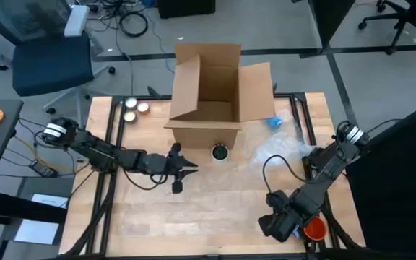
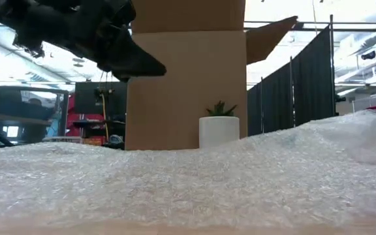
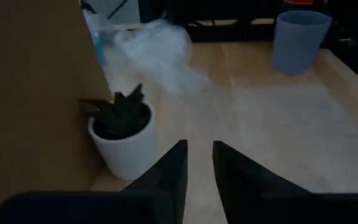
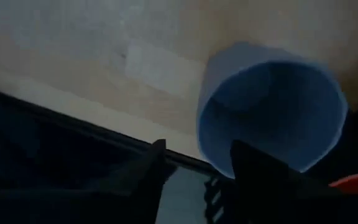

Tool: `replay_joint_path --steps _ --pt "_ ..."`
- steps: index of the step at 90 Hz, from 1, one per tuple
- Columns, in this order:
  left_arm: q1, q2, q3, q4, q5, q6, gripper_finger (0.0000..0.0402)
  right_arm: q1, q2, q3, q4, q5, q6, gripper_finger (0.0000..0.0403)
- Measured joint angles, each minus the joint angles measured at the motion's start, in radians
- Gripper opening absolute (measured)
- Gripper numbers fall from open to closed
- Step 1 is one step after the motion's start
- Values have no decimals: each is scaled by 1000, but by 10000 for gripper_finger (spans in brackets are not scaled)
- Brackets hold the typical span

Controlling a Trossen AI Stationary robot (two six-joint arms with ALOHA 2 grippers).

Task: Wrap mug
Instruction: Put the blue cup on the transparent bubble wrap

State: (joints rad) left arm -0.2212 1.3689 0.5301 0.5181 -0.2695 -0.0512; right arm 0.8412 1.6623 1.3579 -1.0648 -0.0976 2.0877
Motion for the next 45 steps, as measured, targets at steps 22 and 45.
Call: replay_joint_path --steps 22,45 --pt "31 0 0 22 81 22 61 -7 75 0 25 -4 0 177" --pt "31 0 0 40 96 44 61 -40 137 0 3 -11 -171 159"
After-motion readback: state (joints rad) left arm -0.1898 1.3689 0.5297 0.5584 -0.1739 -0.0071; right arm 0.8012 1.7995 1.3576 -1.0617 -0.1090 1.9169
